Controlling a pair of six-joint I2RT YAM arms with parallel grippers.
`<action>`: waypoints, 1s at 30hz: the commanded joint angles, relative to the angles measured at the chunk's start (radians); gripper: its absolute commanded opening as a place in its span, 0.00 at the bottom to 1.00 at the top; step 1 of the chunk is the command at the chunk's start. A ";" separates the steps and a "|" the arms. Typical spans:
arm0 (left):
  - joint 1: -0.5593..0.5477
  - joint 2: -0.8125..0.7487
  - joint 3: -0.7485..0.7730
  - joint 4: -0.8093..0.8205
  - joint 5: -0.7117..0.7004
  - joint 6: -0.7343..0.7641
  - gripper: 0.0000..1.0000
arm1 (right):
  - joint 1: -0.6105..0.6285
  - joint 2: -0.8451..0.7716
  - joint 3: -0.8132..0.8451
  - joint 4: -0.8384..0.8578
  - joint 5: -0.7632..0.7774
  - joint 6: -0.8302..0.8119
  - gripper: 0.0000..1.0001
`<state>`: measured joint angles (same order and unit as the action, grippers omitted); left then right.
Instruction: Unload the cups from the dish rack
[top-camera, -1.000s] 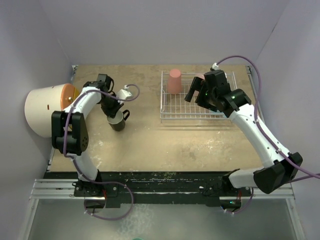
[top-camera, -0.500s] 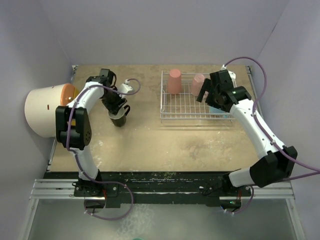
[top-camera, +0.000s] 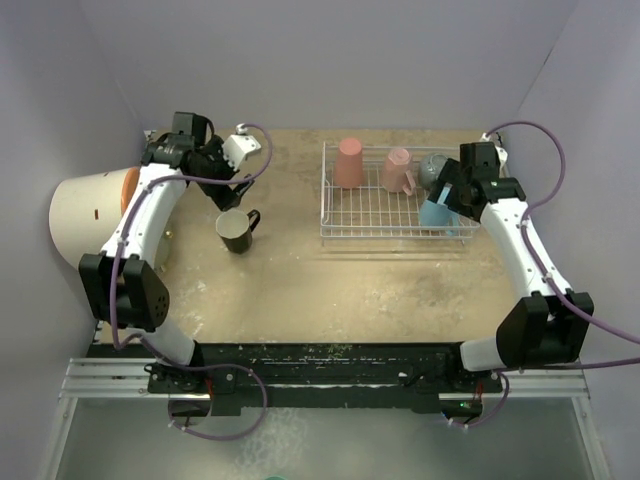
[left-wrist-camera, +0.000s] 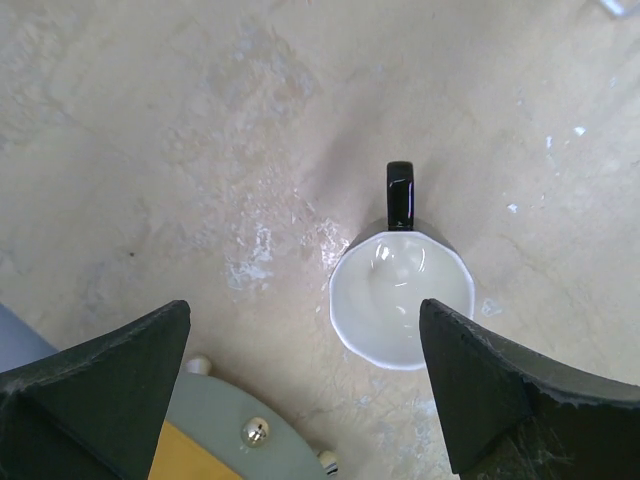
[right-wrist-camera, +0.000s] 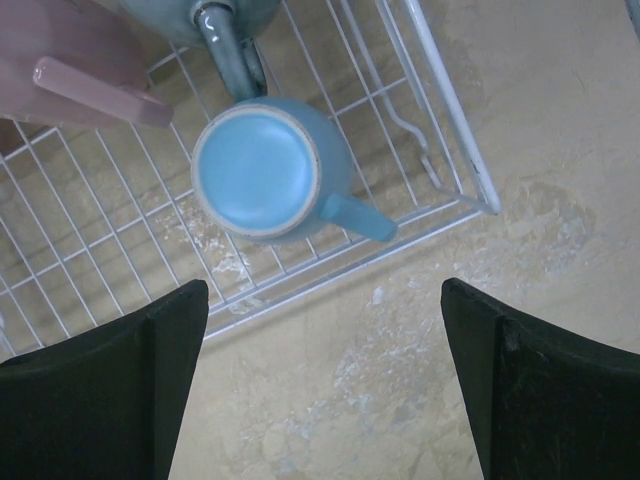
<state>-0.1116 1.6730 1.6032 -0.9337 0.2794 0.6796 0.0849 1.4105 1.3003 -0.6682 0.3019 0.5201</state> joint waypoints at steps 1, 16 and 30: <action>-0.002 -0.085 0.044 -0.017 0.082 -0.037 0.99 | -0.025 -0.014 -0.001 0.099 -0.063 -0.059 1.00; -0.002 -0.213 0.016 -0.037 0.143 -0.060 0.99 | -0.086 0.095 -0.051 0.190 -0.184 -0.113 0.96; -0.002 -0.251 0.000 -0.042 0.141 -0.061 0.99 | -0.048 0.098 -0.119 0.293 -0.375 -0.091 0.88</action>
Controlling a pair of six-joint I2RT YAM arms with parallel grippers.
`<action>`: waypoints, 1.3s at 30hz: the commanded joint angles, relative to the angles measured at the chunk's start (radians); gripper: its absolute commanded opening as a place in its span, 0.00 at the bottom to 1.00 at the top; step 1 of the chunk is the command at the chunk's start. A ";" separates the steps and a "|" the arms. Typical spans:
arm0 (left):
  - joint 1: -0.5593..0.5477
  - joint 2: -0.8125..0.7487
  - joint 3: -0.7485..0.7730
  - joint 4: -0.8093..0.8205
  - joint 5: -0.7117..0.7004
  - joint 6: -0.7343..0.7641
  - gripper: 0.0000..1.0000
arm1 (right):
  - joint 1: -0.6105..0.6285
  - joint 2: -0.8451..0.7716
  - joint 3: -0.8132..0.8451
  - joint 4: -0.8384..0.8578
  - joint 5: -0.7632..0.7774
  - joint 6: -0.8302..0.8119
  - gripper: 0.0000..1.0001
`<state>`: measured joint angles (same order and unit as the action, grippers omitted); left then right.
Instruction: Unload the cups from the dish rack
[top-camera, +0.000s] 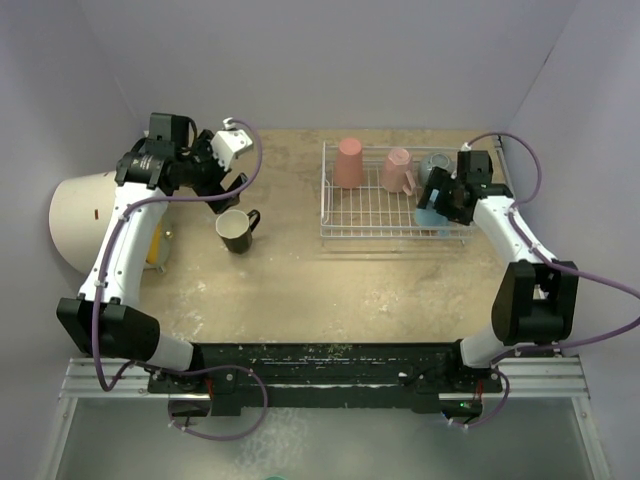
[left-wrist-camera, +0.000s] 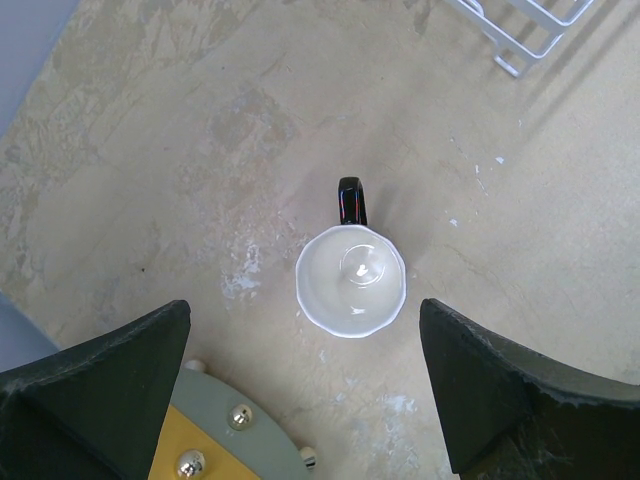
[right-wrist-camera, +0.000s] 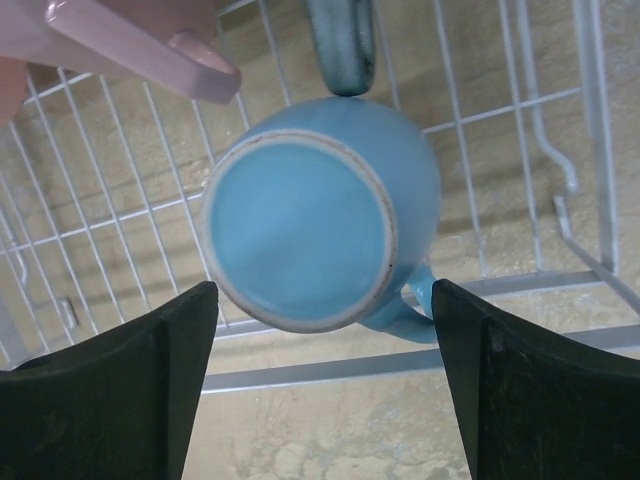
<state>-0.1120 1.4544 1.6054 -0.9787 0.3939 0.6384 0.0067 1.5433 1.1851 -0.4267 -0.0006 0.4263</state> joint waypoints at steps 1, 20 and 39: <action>-0.002 -0.034 -0.003 0.004 0.028 -0.023 0.99 | 0.040 -0.035 0.000 0.050 -0.071 0.003 0.88; -0.002 -0.067 0.008 -0.006 0.037 -0.029 0.99 | 0.182 0.017 0.014 -0.062 0.358 0.123 0.56; -0.002 -0.193 -0.108 -0.007 0.200 0.073 0.99 | 0.309 -0.075 0.152 -0.108 0.363 0.134 0.00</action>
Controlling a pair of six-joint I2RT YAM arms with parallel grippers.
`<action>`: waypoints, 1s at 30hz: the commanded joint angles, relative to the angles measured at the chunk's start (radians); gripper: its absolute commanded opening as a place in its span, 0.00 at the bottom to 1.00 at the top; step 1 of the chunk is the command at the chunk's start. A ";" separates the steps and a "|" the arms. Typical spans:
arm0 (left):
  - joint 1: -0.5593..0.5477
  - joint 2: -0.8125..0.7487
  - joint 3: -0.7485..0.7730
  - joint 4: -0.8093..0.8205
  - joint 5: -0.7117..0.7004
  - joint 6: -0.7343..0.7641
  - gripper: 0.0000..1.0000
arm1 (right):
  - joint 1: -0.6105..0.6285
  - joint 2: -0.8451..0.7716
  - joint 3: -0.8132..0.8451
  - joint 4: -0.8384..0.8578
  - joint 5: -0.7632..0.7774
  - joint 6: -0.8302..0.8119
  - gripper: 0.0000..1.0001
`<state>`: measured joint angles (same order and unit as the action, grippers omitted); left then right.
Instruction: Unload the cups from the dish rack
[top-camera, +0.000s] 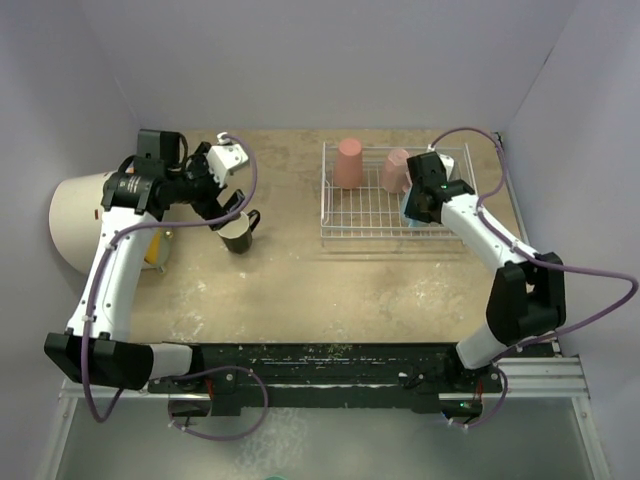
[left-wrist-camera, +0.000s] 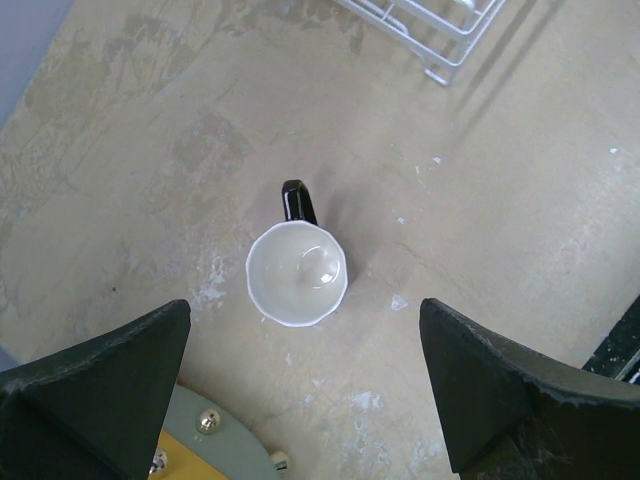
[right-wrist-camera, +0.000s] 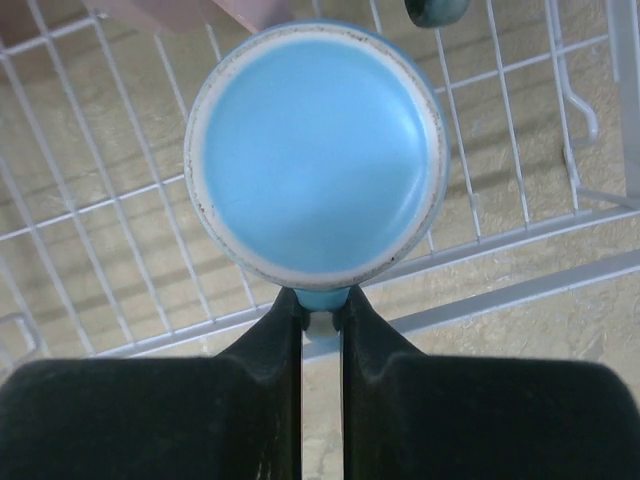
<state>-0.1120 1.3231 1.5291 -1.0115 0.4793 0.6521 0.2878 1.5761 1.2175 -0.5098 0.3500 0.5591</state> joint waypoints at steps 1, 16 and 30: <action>-0.002 -0.072 -0.043 0.035 0.133 0.069 0.99 | 0.038 -0.122 0.138 -0.038 0.004 0.003 0.00; -0.005 -0.295 -0.222 0.248 0.360 0.306 0.99 | 0.230 -0.309 0.207 0.132 -0.545 0.287 0.00; -0.014 -0.454 -0.306 0.342 0.407 0.438 0.94 | 0.480 -0.258 0.035 0.752 -0.841 0.714 0.00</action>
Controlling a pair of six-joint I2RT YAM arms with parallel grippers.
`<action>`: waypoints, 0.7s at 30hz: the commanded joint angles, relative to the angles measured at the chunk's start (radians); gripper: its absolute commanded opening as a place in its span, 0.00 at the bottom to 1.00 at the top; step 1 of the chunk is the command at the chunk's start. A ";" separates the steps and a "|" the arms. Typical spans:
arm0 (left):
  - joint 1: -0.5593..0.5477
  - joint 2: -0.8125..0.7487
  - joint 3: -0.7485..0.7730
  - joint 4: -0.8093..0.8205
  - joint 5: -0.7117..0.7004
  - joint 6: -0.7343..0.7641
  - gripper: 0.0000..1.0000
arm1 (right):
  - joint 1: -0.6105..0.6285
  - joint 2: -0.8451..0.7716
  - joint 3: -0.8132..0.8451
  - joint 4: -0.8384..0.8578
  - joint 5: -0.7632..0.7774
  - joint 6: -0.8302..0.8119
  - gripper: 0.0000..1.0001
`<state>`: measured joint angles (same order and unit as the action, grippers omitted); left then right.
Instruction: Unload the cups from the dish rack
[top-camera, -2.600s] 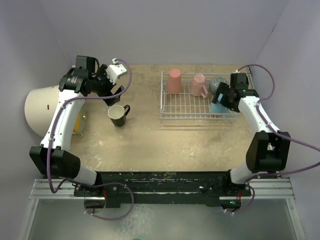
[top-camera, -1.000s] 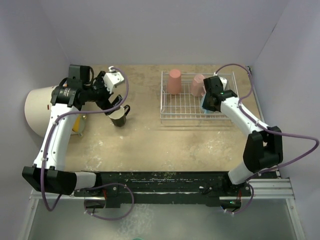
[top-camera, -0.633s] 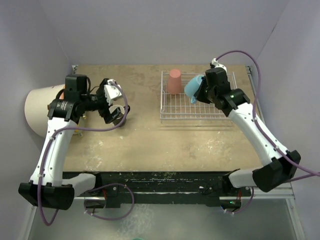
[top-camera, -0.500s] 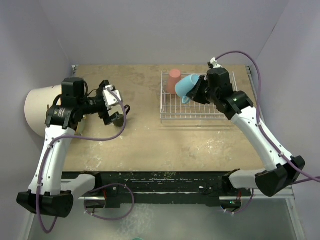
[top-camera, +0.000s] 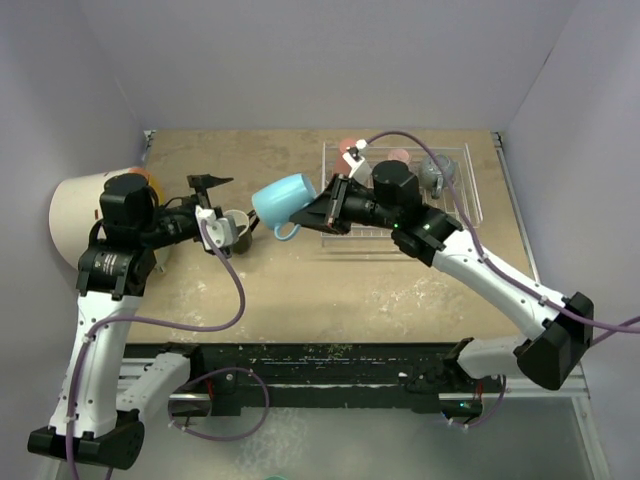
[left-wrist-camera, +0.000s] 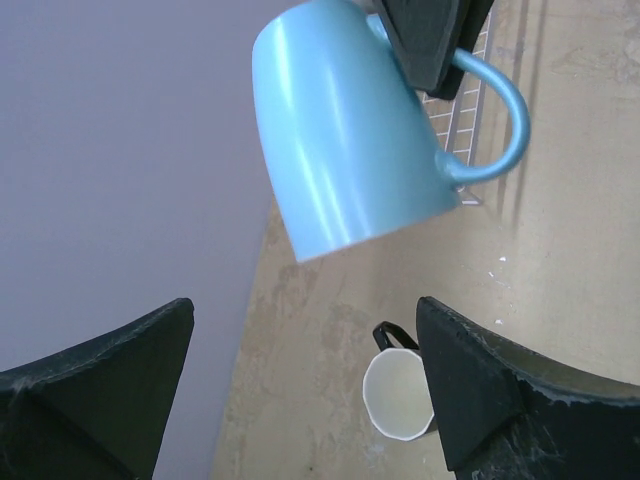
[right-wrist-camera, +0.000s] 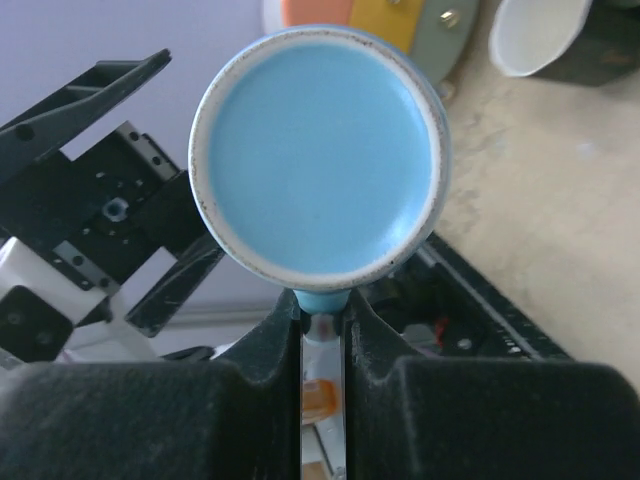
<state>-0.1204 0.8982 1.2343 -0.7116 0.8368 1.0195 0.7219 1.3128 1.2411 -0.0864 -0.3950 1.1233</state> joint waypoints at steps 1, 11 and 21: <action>-0.005 -0.038 -0.014 0.043 0.045 0.076 0.94 | 0.061 0.018 0.013 0.350 -0.102 0.165 0.00; -0.005 -0.085 -0.026 0.094 0.044 0.085 0.72 | 0.140 0.082 -0.009 0.522 -0.126 0.301 0.00; -0.005 -0.100 -0.047 0.096 0.073 0.109 0.63 | 0.194 0.159 -0.025 0.766 -0.184 0.471 0.00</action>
<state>-0.1104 0.7914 1.2011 -0.6731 0.8177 1.1118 0.8516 1.4582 1.1942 0.4149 -0.4942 1.5013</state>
